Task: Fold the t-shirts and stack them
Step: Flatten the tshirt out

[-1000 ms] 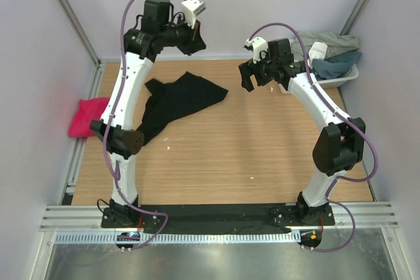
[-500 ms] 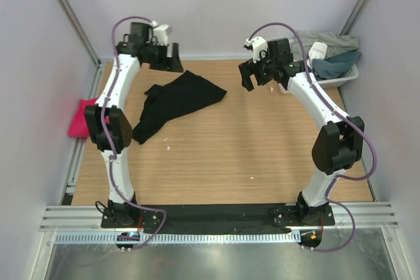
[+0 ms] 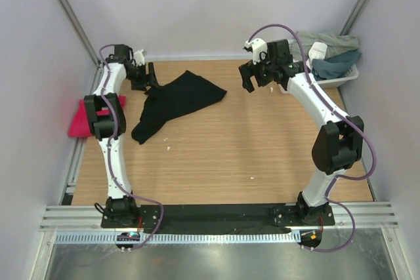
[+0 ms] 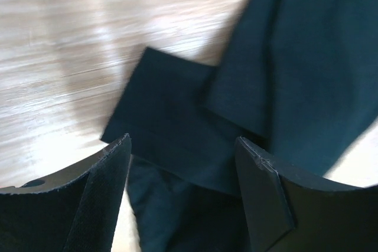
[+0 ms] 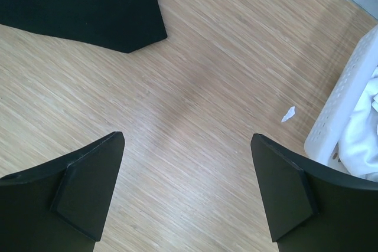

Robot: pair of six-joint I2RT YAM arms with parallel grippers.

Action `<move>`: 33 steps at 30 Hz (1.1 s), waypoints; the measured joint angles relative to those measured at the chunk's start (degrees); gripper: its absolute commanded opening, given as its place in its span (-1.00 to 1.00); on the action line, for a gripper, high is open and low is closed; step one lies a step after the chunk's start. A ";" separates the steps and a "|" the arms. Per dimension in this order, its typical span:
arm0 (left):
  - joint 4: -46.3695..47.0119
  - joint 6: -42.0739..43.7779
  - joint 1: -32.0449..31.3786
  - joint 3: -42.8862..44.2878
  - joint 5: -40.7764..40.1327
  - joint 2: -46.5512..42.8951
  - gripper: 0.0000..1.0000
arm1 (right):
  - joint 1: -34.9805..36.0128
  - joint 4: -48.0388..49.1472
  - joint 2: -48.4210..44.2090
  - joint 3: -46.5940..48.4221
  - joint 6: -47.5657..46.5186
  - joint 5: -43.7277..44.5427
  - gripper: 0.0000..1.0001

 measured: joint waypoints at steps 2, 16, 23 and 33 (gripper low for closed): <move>-0.17 0.42 0.35 0.22 -0.37 1.88 0.42 | 0.00 -0.26 0.00 -0.13 -0.20 0.31 0.90; -0.20 1.51 2.38 1.03 0.00 4.13 0.11 | 0.02 -0.85 0.17 0.17 -0.57 1.40 0.92; -0.52 1.46 2.38 1.01 1.66 4.83 0.12 | 0.42 -0.92 0.79 1.53 -0.74 1.88 0.92; -0.74 1.29 0.94 0.61 5.22 5.57 -0.38 | 1.09 -0.98 0.87 1.70 -1.73 2.64 0.92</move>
